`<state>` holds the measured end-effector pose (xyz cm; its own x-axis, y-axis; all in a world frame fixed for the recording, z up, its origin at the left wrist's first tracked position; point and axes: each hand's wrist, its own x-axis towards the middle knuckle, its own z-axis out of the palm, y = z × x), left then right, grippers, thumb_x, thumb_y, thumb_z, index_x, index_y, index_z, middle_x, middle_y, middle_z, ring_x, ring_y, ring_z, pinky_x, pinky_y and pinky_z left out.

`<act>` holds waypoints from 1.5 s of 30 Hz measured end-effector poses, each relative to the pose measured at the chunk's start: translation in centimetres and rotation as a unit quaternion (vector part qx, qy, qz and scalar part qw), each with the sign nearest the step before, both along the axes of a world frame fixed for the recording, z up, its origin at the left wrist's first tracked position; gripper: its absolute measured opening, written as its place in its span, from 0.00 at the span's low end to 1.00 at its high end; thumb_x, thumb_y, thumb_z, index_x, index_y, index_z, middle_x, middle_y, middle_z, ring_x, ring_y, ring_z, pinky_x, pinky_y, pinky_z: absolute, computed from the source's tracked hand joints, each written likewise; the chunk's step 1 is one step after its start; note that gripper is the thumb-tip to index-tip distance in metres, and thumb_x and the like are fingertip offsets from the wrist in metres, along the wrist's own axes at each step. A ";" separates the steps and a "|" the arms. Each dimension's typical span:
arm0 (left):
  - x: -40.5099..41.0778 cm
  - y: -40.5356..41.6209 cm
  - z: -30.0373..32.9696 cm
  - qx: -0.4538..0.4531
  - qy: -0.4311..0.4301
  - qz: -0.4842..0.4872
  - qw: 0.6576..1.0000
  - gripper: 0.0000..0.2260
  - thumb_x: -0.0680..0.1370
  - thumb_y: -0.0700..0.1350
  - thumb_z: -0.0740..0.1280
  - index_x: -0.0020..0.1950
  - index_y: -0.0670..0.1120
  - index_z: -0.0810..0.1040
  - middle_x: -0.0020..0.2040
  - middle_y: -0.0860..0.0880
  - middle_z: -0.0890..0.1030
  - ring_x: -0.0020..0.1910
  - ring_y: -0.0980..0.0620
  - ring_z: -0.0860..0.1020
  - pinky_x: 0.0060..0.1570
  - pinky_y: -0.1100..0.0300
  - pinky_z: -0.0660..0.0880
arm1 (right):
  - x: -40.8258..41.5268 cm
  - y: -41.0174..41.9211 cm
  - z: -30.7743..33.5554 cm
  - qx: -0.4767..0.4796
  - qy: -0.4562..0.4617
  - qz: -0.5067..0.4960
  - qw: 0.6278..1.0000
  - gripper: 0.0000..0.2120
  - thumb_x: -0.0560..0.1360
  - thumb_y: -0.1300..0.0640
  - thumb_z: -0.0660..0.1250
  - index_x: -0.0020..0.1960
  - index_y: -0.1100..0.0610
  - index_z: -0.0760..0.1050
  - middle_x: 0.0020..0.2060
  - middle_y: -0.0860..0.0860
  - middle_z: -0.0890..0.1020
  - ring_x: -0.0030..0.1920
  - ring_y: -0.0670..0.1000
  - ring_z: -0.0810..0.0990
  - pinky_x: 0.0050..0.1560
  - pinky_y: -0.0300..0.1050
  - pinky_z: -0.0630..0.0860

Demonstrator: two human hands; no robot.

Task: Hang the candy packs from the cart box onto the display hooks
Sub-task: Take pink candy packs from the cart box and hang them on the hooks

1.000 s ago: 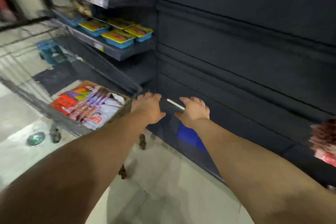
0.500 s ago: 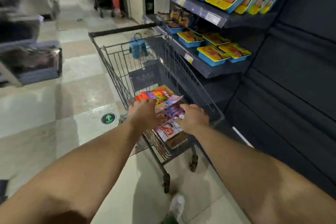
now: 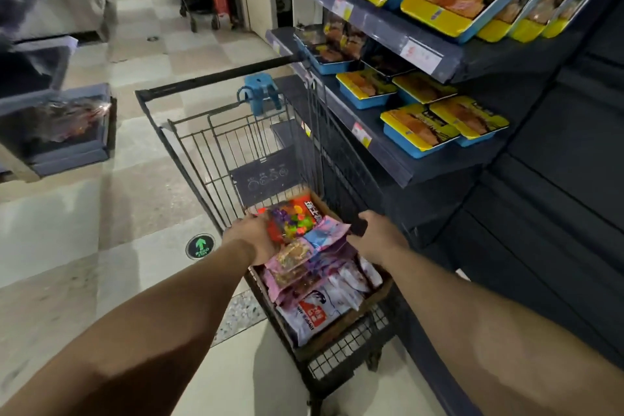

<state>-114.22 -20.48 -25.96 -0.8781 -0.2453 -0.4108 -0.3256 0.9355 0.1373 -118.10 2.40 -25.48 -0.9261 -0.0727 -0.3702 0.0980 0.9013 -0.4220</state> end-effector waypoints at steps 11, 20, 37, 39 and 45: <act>-10.5 -3.9 -9.6 0.034 -0.096 -0.102 0.990 0.25 0.77 0.58 0.69 0.71 0.53 0.68 0.60 0.47 0.78 0.56 0.48 0.78 0.49 0.57 0.77 | -5.4 0.8 -5.4 -0.034 -0.112 -0.141 0.983 0.29 0.77 0.46 0.69 0.75 0.52 0.64 0.71 0.55 0.73 0.68 0.57 0.74 0.65 0.50 0.73; -19.6 -6.4 -16.8 0.137 -0.237 -0.152 0.950 0.29 0.76 0.56 0.73 0.71 0.44 0.70 0.56 0.43 0.79 0.49 0.48 0.78 0.46 0.57 0.75 | -7.1 -6.8 -12.1 -0.089 -0.179 -0.319 0.926 0.22 0.76 0.46 0.70 0.66 0.56 0.75 0.58 0.53 0.81 0.54 0.56 0.81 0.43 0.41 0.72; -17.4 -3.5 -22.3 0.281 -0.292 -0.185 0.895 0.19 0.81 0.50 0.67 0.71 0.45 0.76 0.69 0.44 0.77 0.67 0.44 0.77 0.64 0.53 0.74 | -9.2 -9.9 -18.3 -0.088 -0.149 -0.650 0.740 0.26 0.63 0.45 0.79 0.54 0.55 0.73 0.47 0.56 0.80 0.49 0.60 0.82 0.50 0.58 0.81; -18.7 -3.4 -22.5 0.264 -0.263 -0.130 0.919 0.17 0.82 0.50 0.65 0.67 0.42 0.78 0.64 0.43 0.81 0.63 0.42 0.78 0.62 0.51 0.75 | -8.5 -9.5 -18.5 -0.097 -0.156 -0.657 0.732 0.25 0.66 0.49 0.78 0.56 0.55 0.71 0.53 0.58 0.80 0.54 0.61 0.81 0.54 0.60 0.81; -21.4 -1.5 -24.6 0.350 -0.282 0.042 0.892 0.14 0.81 0.40 0.68 0.67 0.42 0.75 0.59 0.42 0.80 0.53 0.44 0.78 0.44 0.57 0.74 | -5.6 -7.2 -17.8 -0.096 -0.155 -0.649 0.738 0.23 0.71 0.55 0.76 0.63 0.59 0.75 0.52 0.56 0.81 0.51 0.58 0.81 0.51 0.55 0.82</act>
<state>-135.60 -22.00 -50.56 -0.4737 0.1893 -0.8601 -0.5933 0.6531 0.4706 -123.67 -4.79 -43.25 -0.1339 0.7239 -0.6768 0.9458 -0.1106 -0.3054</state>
